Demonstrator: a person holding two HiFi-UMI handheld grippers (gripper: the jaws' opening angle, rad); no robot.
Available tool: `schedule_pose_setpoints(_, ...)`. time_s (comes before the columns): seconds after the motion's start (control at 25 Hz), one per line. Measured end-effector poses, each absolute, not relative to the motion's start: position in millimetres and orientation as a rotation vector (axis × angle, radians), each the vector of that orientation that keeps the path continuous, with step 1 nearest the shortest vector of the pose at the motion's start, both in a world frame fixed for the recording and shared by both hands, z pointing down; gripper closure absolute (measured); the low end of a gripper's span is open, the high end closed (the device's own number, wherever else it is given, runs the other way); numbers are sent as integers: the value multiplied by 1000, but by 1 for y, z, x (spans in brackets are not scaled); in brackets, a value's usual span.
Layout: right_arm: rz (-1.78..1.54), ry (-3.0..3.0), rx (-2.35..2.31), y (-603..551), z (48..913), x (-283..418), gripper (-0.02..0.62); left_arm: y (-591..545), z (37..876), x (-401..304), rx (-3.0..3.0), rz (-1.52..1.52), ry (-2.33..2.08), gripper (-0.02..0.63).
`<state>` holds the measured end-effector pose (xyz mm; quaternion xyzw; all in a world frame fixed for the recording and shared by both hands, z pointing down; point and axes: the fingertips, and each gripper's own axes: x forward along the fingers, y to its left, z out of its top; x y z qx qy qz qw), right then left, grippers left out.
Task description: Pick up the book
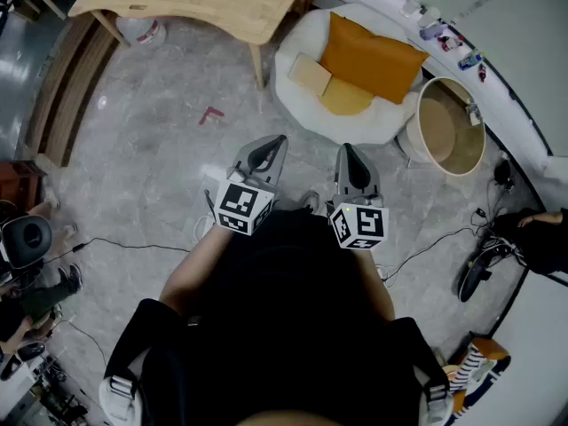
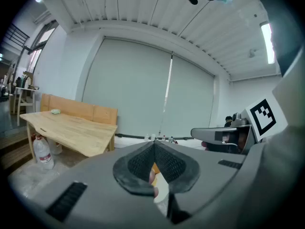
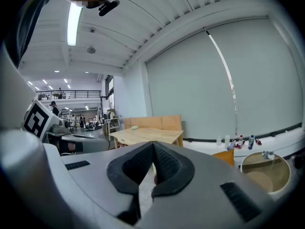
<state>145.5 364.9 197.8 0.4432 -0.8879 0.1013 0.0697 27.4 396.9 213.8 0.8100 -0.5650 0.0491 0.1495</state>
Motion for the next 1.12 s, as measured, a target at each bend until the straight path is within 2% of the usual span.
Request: schedule_pose_setpoints(1.12, 298, -2571, 1449, 395, 207, 74, 594, 413, 246, -52, 2336, 104, -1489, 606)
